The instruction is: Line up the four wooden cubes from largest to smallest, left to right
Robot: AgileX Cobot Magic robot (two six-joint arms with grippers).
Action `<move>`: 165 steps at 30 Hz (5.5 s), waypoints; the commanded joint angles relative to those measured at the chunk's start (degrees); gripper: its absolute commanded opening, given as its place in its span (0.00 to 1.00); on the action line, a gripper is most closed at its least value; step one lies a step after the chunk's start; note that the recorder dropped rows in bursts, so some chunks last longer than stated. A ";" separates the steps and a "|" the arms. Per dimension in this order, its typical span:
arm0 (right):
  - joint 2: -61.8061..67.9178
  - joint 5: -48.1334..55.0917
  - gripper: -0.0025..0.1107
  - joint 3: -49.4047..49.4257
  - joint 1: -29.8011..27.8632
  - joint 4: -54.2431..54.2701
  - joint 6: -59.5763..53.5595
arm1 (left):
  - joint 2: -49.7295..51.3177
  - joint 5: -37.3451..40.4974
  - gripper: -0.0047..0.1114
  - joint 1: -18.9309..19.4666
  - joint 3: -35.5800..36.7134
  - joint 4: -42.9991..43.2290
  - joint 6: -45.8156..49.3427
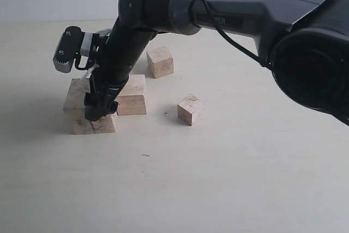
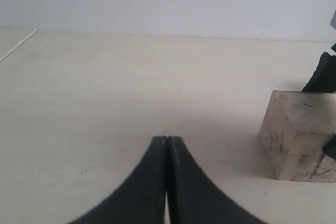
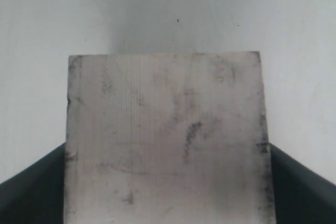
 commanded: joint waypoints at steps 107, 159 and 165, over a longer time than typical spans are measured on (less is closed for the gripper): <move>-3.37 16.34 0.71 -0.72 -8.80 4.08 -1.17 | -0.37 -0.74 0.04 -0.24 0.18 -0.29 -0.03; -0.44 -4.93 0.03 -0.72 -13.45 -21.81 50.40 | -0.37 -0.74 0.04 -0.24 0.18 -0.29 -0.03; -3.82 3.71 0.02 -0.72 -13.81 -8.61 21.48 | -0.37 -0.74 0.04 -0.24 0.18 -0.29 -0.03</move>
